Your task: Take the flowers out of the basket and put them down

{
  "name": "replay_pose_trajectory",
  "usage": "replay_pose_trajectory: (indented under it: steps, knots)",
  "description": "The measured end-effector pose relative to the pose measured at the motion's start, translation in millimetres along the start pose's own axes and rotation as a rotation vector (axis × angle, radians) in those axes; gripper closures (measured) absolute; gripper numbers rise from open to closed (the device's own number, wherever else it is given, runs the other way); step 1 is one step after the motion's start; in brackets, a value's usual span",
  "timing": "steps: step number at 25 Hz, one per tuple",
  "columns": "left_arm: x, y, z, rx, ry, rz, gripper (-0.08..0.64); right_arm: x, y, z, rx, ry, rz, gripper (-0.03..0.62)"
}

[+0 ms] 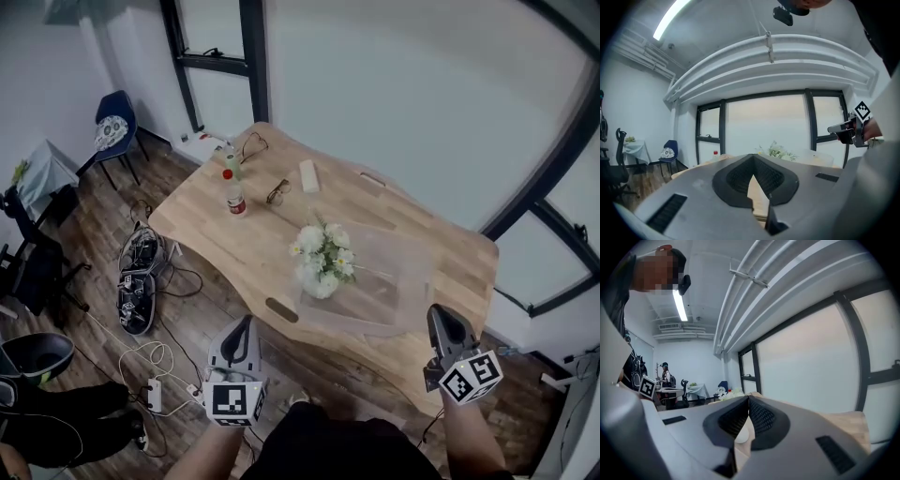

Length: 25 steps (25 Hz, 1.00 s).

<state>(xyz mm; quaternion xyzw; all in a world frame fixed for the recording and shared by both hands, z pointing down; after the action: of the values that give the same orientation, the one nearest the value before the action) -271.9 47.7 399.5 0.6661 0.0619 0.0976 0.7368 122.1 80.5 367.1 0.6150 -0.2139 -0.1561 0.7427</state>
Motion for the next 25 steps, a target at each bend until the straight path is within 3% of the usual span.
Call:
replay_pose_trajectory:
  steps: [12, 17, 25]
  knots:
    - [11.7, -8.0, 78.8, -0.011, 0.121, -0.022, 0.555, 16.8, -17.5, 18.7, 0.046, 0.073, 0.001, 0.569]
    - [13.1, -24.3, 86.4, 0.013, 0.094, 0.0, 0.555, 40.0, -17.0, 24.2, 0.083, 0.056, 0.019, 0.569]
    - [8.9, -36.8, 86.2, 0.0, -0.01, 0.013, 0.555, 73.3, -23.7, 49.1, 0.114, -0.016, 0.007, 0.569]
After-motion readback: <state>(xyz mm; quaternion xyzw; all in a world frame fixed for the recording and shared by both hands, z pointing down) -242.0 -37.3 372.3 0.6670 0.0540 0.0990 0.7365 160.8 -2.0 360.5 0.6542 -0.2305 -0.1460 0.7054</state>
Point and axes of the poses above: the fingertips, and each gripper's own axes: z forward along the fingers, x to its right, y out of its underside, the point moved 7 cm from there along -z, backward along the fingers, and after that the axes turned 10 degrees about -y, right-handed, at the moved point
